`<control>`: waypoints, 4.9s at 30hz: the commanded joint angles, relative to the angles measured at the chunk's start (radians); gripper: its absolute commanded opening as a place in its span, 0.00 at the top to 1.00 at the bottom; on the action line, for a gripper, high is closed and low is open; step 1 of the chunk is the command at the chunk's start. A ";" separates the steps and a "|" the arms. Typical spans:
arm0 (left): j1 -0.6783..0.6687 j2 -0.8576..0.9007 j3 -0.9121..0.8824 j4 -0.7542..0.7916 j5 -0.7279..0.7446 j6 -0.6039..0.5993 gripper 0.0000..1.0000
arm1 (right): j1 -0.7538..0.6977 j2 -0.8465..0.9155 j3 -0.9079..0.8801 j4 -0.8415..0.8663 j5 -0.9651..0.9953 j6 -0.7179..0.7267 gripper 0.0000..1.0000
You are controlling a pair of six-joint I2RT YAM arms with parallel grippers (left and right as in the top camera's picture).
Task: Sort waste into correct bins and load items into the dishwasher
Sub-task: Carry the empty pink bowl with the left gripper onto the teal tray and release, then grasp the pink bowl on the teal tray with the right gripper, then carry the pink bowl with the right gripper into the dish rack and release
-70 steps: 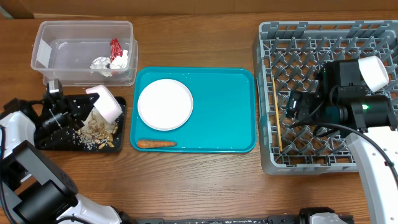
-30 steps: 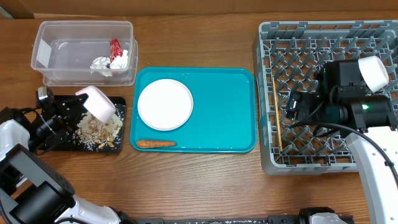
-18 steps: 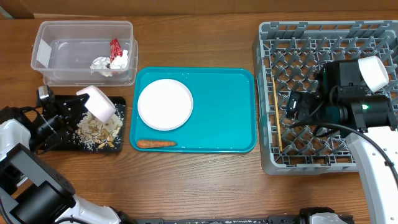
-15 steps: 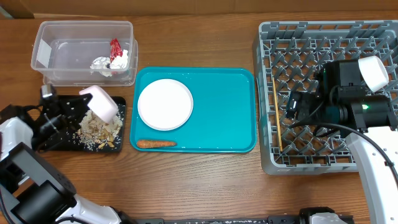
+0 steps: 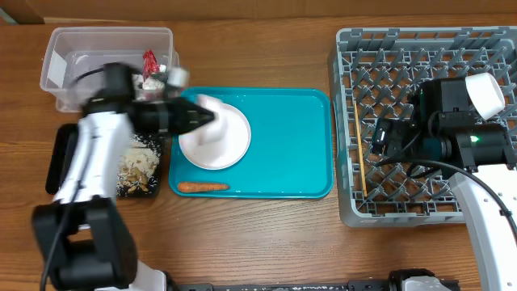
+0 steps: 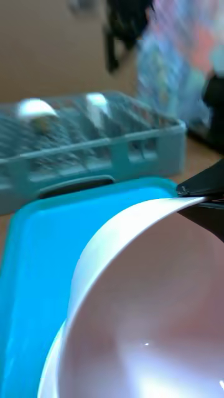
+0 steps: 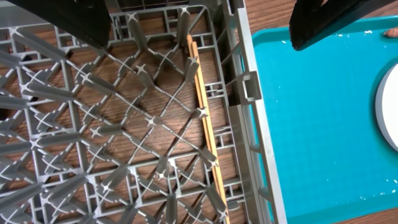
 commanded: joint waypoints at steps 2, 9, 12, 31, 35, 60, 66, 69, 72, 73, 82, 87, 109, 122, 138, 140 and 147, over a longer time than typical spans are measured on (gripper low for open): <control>-0.286 -0.001 0.013 0.106 -0.365 -0.077 0.96 | -0.005 0.005 -0.006 0.001 0.001 0.001 0.06; -0.568 0.064 0.013 0.258 -0.650 -0.130 0.96 | -0.005 0.005 -0.006 0.001 0.001 0.001 0.06; -0.637 0.121 0.013 0.288 -0.756 -0.164 0.96 | -0.005 0.005 -0.006 0.001 0.001 0.001 0.06; -0.553 0.024 0.266 -0.100 -0.891 -0.179 0.32 | -0.002 0.005 -0.006 0.080 -0.048 0.005 0.00; -0.423 -0.099 0.302 -0.260 -0.922 -0.247 0.32 | 0.035 0.010 -0.006 0.222 -0.245 0.005 0.00; -0.101 -0.285 0.300 -0.472 -0.922 -0.300 0.25 | 0.362 0.608 -0.006 0.529 -0.177 0.115 0.45; -0.101 -0.285 0.300 -0.472 -0.921 -0.301 0.23 | 0.362 0.657 -0.006 0.535 -0.177 0.114 0.71; -0.101 -0.285 0.300 -0.472 -0.922 -0.300 0.22 | 0.362 0.657 -0.005 0.534 -0.177 0.114 0.96; -0.101 -0.285 0.300 -0.472 -0.922 -0.300 0.21 | 0.361 0.649 0.011 0.496 -0.177 0.118 0.96; -0.101 -0.285 0.300 -0.472 -0.922 -0.300 0.20 | 0.360 0.644 0.019 0.482 -0.177 0.119 0.96; -0.101 -0.285 0.300 -0.468 -0.922 -0.300 0.20 | 0.351 0.422 0.240 0.237 0.081 0.117 0.96; -0.101 -0.285 0.300 -0.460 -0.922 -0.301 0.20 | 0.349 0.278 0.261 0.245 0.397 0.117 0.96; -0.101 -0.284 0.300 -0.437 -0.929 -0.301 0.20 | -0.120 0.491 0.257 0.568 1.296 0.015 0.96; -0.101 -0.284 0.300 -0.418 -0.929 -0.302 0.20 | -0.121 0.754 0.239 0.575 1.295 0.062 0.96; -0.101 -0.284 0.300 -0.419 -0.929 -0.304 0.20 | -0.019 0.757 0.208 0.426 1.130 0.220 0.96; -0.101 -0.284 0.300 -0.419 -0.929 -0.304 0.20 | -0.011 0.757 0.208 0.411 1.130 0.220 0.95; -0.101 -0.284 0.300 -0.419 -0.929 -0.304 0.20 | 0.000 0.756 0.208 0.341 1.047 0.253 0.64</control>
